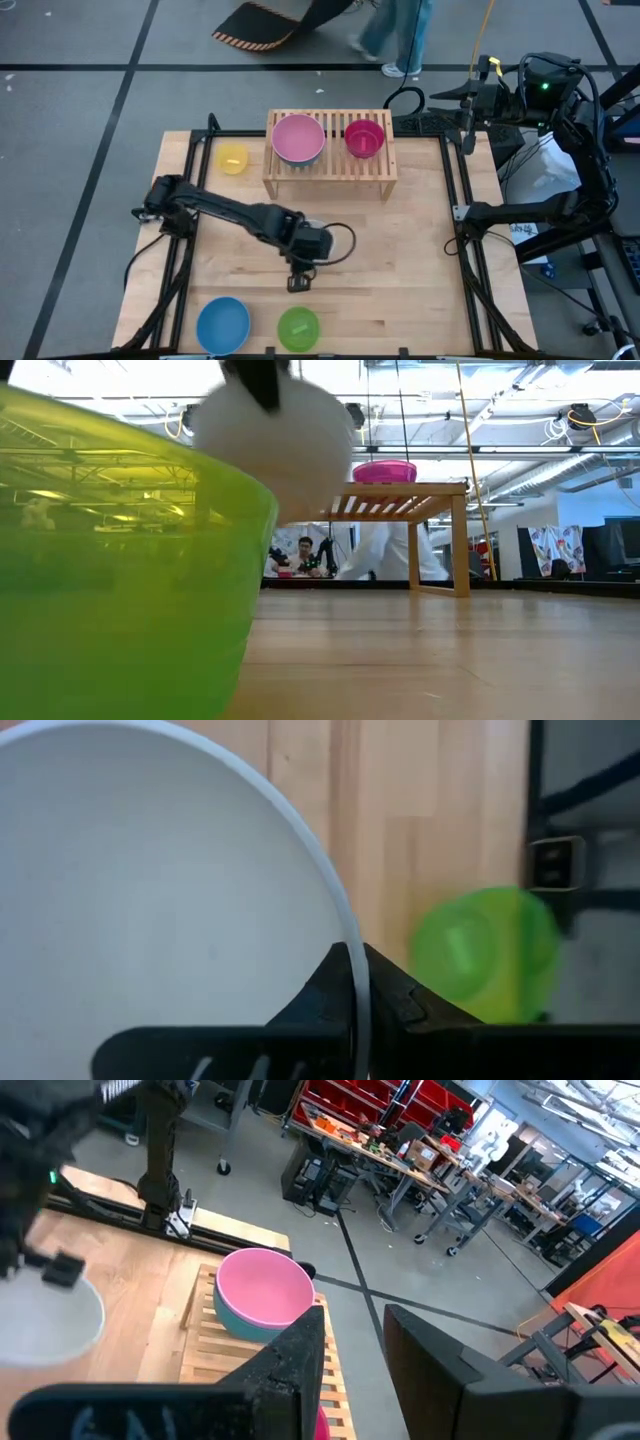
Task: Place and stack bowls onto a shelf
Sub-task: Stack the white bowl on top of the pink bowl on the shelf
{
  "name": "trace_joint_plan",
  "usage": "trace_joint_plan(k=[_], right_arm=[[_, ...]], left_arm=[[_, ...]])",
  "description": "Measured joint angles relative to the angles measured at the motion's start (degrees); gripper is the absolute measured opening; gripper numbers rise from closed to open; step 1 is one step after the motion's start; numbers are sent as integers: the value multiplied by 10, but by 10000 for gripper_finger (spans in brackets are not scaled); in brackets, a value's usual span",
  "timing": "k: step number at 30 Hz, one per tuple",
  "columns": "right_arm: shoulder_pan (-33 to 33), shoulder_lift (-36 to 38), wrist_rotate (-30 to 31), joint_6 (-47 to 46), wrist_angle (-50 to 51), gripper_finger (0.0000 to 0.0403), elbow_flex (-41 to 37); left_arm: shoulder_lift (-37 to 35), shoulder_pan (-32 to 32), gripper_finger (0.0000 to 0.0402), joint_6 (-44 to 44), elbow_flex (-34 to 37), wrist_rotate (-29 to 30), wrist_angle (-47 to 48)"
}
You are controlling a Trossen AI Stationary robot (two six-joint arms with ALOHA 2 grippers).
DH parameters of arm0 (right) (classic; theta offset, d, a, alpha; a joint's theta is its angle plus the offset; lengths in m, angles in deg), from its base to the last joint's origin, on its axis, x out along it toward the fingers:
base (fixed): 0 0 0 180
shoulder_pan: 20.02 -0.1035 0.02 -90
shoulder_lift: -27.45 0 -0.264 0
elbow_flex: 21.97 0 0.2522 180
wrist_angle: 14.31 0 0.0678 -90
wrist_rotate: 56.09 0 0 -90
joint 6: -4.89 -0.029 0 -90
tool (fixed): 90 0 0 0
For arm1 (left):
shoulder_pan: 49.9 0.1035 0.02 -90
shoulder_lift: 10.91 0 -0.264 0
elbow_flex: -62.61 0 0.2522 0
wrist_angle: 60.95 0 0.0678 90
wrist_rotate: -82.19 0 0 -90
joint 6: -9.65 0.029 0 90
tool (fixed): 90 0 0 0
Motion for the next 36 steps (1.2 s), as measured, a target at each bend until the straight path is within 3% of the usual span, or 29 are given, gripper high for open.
trace_joint_plan(k=[5, 11, 17, 24, 31, 36], right_arm=[[0, 2, 0, 0, 0, 102, 0], [0, 8, 0, 0, 0, 102, 0], [0, 13, 0, 0, 0, 102, 0], [0, 14, 0, -6, 0, 102, 0], [0, 12, 0, -56, 0, 102, 0], [0, 12, 0, -67, 0, 102, 0]], left_arm=[[-62, -38, 4, -100, 0, 38, 30], [-141, -80, 4, -206, 0, 127, 110], [-192, -76, 4, -239, -1, 208, 202], [-209, -16, 4, -170, -1, 231, 327], [-224, 64, 4, -18, -20, 238, 325], [-227, 115, 4, 78, -83, 256, 330]])
